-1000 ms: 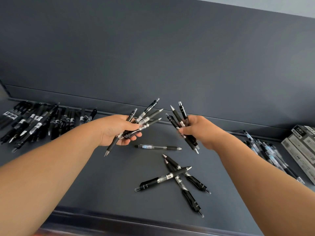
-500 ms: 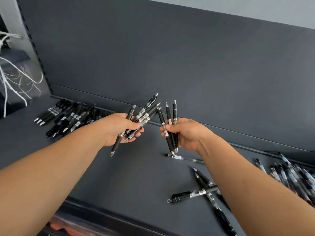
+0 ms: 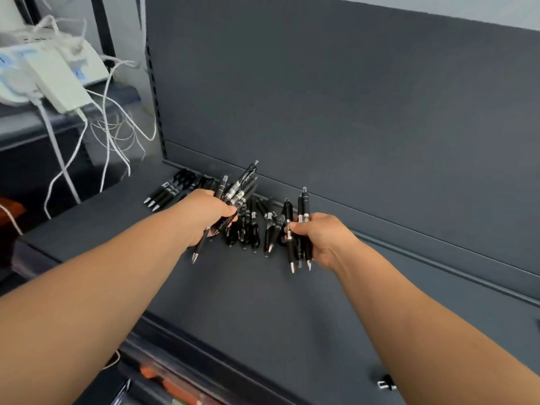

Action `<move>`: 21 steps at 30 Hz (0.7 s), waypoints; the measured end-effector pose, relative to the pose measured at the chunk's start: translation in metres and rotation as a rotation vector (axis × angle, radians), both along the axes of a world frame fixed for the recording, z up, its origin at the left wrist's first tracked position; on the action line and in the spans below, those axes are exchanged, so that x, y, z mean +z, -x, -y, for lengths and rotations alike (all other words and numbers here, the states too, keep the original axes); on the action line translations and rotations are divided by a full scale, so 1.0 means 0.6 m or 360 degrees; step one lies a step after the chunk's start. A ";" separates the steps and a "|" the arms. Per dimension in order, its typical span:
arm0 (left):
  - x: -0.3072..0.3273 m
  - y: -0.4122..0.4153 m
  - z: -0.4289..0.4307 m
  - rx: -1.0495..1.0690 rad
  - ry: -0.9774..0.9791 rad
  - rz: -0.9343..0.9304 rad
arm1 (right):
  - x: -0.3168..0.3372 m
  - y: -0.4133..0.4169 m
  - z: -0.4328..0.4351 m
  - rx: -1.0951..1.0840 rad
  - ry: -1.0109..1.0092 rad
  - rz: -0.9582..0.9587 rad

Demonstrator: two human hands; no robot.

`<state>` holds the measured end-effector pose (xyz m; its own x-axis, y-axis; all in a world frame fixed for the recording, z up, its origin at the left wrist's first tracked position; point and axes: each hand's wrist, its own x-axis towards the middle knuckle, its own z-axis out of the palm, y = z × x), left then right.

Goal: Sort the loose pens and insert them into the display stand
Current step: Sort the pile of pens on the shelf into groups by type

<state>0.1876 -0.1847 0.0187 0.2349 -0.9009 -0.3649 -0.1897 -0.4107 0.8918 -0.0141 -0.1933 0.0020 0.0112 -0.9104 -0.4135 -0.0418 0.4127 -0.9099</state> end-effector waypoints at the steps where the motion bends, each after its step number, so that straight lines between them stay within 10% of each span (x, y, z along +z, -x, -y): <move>1: -0.003 0.000 0.003 0.0003 0.0010 -0.0002 | -0.003 -0.004 0.002 -0.0014 0.0023 -0.0058; 21: -0.031 0.047 -0.015 -0.0390 0.0338 0.0829 | -0.011 0.033 -0.048 0.0026 0.0394 -0.0671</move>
